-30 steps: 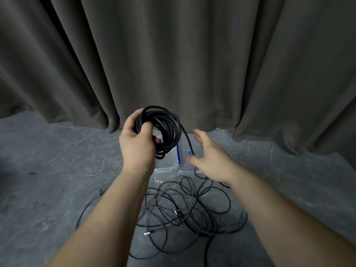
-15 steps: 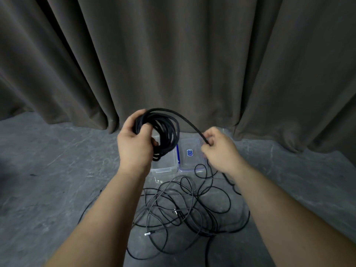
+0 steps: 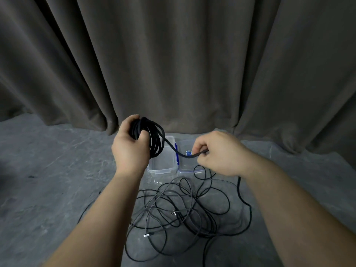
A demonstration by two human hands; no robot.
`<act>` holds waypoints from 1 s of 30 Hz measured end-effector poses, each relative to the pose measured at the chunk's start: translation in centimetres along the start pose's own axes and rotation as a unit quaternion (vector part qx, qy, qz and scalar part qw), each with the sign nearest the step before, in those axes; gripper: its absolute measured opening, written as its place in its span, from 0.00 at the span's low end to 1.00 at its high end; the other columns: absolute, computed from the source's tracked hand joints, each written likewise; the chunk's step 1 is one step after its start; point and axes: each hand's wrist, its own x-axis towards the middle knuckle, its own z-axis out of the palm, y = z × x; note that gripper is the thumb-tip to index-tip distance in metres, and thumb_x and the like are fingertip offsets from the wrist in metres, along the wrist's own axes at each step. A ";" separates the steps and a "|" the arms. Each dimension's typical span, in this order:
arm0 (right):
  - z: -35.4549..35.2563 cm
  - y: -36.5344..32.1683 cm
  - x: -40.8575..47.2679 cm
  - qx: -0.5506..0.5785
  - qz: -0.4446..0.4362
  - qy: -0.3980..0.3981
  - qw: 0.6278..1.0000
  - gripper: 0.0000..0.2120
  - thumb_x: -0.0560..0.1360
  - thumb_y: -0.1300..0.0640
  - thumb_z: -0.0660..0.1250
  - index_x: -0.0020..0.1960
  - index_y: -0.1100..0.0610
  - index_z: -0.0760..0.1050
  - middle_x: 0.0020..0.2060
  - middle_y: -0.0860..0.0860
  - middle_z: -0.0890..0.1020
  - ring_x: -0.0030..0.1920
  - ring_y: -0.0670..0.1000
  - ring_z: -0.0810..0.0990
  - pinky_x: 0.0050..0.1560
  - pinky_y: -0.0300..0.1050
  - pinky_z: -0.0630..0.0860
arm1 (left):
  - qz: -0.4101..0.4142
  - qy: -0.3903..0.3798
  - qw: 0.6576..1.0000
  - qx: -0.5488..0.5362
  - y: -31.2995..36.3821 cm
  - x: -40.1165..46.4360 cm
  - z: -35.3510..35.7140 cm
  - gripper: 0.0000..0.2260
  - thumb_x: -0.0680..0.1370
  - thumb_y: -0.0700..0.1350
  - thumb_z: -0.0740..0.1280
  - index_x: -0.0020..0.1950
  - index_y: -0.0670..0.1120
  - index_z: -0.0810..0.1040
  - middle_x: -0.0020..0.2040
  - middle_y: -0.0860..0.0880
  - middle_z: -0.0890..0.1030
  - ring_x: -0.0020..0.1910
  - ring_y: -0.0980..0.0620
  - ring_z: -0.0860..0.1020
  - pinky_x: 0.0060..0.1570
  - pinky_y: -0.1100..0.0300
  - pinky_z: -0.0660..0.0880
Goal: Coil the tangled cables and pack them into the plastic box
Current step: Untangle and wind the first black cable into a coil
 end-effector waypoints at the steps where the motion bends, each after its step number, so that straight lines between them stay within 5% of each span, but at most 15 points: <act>1: -0.2 0.2 0.1 0.001 0.005 0.025 1.000 0.10 0.69 0.59 0.65 0.46 0.49 0.83 0.35 0.41 0.80 0.43 0.45 0.77 0.45 0.38 0.72 | 0.001 -0.004 1.000 -0.002 0.0 0.0 -0.1 0.17 0.76 0.38 0.63 0.60 0.56 0.76 0.53 0.57 0.79 0.57 0.55 0.77 0.62 0.52 0.75; 5: -0.2 1.1 0.2 0.002 0.032 0.095 0.995 0.11 0.70 0.62 0.65 0.47 0.53 0.84 0.42 0.47 0.85 0.47 0.48 0.81 0.49 0.41 0.77 | 0.004 -0.011 1.000 -0.012 0.0 0.1 -0.2 0.16 0.76 0.39 0.63 0.58 0.57 0.76 0.54 0.56 0.81 0.55 0.55 0.79 0.60 0.52 0.76; 11: 0.4 0.3 -0.1 0.087 -0.007 -0.117 0.989 0.13 0.72 0.63 0.65 0.47 0.48 0.83 0.33 0.37 0.79 0.37 0.36 0.78 0.39 0.30 0.71 | 0.028 -0.025 0.999 0.021 0.0 -0.4 0.7 0.18 0.76 0.37 0.64 0.63 0.52 0.76 0.51 0.57 0.78 0.52 0.61 0.76 0.53 0.75 0.69; 15: 0.2 -0.1 -0.1 0.155 -0.016 -0.145 0.977 0.17 0.69 0.60 0.62 0.38 0.39 0.81 0.35 0.42 0.84 0.46 0.55 0.85 0.51 0.54 0.81 | 0.044 -0.061 0.997 0.032 -0.2 -0.8 1.1 0.17 0.76 0.38 0.65 0.62 0.53 0.77 0.50 0.61 0.78 0.51 0.63 0.76 0.49 0.80 0.66; 17: -0.3 -0.2 -0.1 0.178 -0.041 -0.137 0.974 0.17 0.70 0.62 0.63 0.40 0.40 0.82 0.36 0.46 0.85 0.43 0.58 0.83 0.49 0.56 0.80 | 0.052 -0.093 0.994 0.028 -0.3 -0.9 1.1 0.16 0.76 0.38 0.66 0.60 0.54 0.77 0.48 0.62 0.78 0.49 0.67 0.76 0.50 0.80 0.68; 19: -0.6 -0.4 0.0 0.211 -0.069 -0.117 0.968 0.16 0.73 0.64 0.65 0.44 0.45 0.84 0.37 0.49 0.85 0.42 0.57 0.82 0.49 0.52 0.78 | 0.047 -0.148 0.988 0.006 -0.4 -1.3 1.4 0.13 0.76 0.39 0.68 0.57 0.54 0.77 0.48 0.61 0.80 0.47 0.70 0.77 0.52 0.75 0.72; 23: -0.1 -1.0 0.3 0.329 -0.099 -0.006 0.939 0.11 0.73 0.68 0.68 0.44 0.53 0.81 0.41 0.46 0.84 0.46 0.41 0.82 0.53 0.35 0.75 | -0.008 -0.237 0.967 -0.095 -0.2 -2.3 2.2 0.09 0.77 0.42 0.69 0.56 0.47 0.79 0.48 0.50 0.84 0.46 0.60 0.81 0.45 0.69 0.76; 27: 1.7 -0.2 1.2 0.335 -0.071 0.151 0.927 0.09 0.68 0.58 0.76 0.40 0.45 0.78 0.42 0.43 0.78 0.49 0.45 0.79 0.54 0.43 0.74 | -0.052 -0.244 0.956 -0.157 0.1 -2.6 2.5 0.11 0.80 0.45 0.64 0.59 0.43 0.79 0.50 0.43 0.84 0.46 0.50 0.80 0.42 0.67 0.77; 30: 2.4 -0.2 1.4 0.363 -0.031 0.181 0.913 0.08 0.67 0.55 0.77 0.42 0.47 0.79 0.44 0.46 0.80 0.48 0.47 0.80 0.53 0.46 0.77 | -0.080 -0.245 0.950 -0.177 0.6 -3.0 2.7 0.12 0.81 0.48 0.61 0.57 0.45 0.80 0.48 0.42 0.83 0.44 0.46 0.75 0.39 0.64 0.75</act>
